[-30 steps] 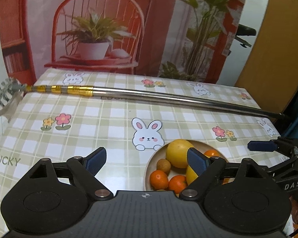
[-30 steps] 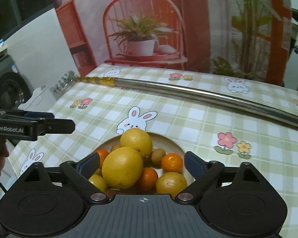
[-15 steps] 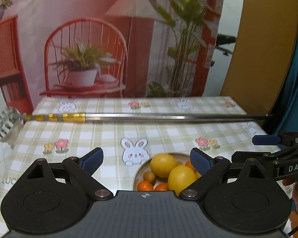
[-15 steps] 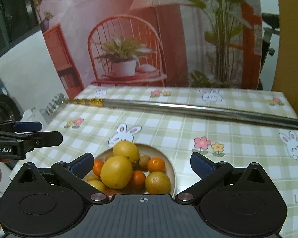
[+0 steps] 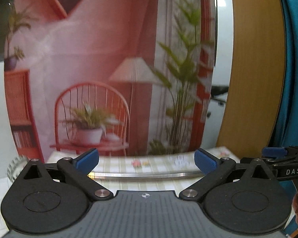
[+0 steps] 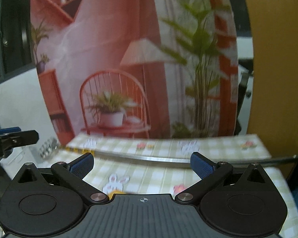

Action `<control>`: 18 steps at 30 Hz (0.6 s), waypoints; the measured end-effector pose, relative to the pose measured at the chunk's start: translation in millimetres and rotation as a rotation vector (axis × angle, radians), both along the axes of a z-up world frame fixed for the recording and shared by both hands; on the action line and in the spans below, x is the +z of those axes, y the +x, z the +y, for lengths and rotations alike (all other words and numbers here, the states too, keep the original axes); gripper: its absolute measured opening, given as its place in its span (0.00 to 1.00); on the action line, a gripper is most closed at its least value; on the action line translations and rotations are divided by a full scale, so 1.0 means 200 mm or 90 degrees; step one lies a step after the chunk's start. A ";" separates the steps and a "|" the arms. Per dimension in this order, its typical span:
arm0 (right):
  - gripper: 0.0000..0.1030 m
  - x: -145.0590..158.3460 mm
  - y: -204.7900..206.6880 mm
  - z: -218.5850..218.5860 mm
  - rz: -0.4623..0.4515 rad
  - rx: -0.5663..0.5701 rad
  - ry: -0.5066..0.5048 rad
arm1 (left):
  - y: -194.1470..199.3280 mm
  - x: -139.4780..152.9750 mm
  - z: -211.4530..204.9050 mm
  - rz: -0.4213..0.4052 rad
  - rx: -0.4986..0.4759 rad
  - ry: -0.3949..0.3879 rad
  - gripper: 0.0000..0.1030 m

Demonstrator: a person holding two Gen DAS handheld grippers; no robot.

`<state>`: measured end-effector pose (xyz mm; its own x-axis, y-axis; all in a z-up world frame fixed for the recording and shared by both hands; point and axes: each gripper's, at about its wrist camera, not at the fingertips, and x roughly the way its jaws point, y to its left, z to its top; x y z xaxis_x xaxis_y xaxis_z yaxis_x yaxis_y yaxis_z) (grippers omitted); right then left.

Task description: Organize fruits

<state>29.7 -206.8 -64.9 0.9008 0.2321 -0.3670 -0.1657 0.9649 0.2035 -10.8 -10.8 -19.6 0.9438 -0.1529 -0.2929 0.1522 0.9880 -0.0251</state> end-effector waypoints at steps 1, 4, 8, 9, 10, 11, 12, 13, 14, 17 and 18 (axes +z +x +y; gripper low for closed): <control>1.00 0.03 -0.01 -0.01 -0.010 -0.004 -0.002 | -0.02 0.02 0.00 -0.012 0.004 -0.003 1.00; 1.00 0.10 -0.04 -0.02 -0.038 -0.012 -0.007 | -0.05 0.07 -0.01 -0.033 0.017 -0.012 1.00; 1.00 0.16 -0.08 -0.02 -0.066 -0.022 -0.011 | -0.09 0.12 -0.02 -0.060 0.027 -0.009 1.00; 1.00 0.18 -0.09 -0.03 -0.071 -0.024 -0.009 | -0.11 0.13 -0.02 -0.066 0.029 -0.006 1.00; 1.00 0.18 -0.10 -0.03 -0.074 -0.025 -0.006 | -0.11 0.13 -0.03 -0.069 0.030 -0.003 1.00; 1.00 0.19 -0.10 -0.03 -0.076 -0.026 -0.002 | -0.12 0.14 -0.03 -0.072 0.031 0.001 1.00; 1.00 0.19 -0.11 -0.03 -0.079 -0.028 0.000 | -0.13 0.14 -0.04 -0.074 0.032 0.003 1.00; 1.00 0.20 -0.11 -0.04 -0.081 -0.030 0.001 | -0.13 0.15 -0.04 -0.075 0.033 0.005 1.00; 1.00 0.20 -0.12 -0.04 -0.083 -0.032 0.003 | -0.13 0.15 -0.04 -0.076 0.033 0.005 1.00; 1.00 0.20 -0.13 -0.05 -0.084 -0.037 0.007 | -0.14 0.15 -0.04 -0.074 0.033 0.001 1.00; 1.00 0.19 -0.14 -0.05 -0.084 -0.038 0.007 | -0.14 0.15 -0.04 -0.073 0.033 -0.001 1.00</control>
<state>2.6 -216.5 -26.1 0.9534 0.1802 -0.2422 -0.1343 0.9717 0.1942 -39.5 -18.1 10.4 0.9777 -0.1027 -0.1832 0.1024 0.9947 -0.0114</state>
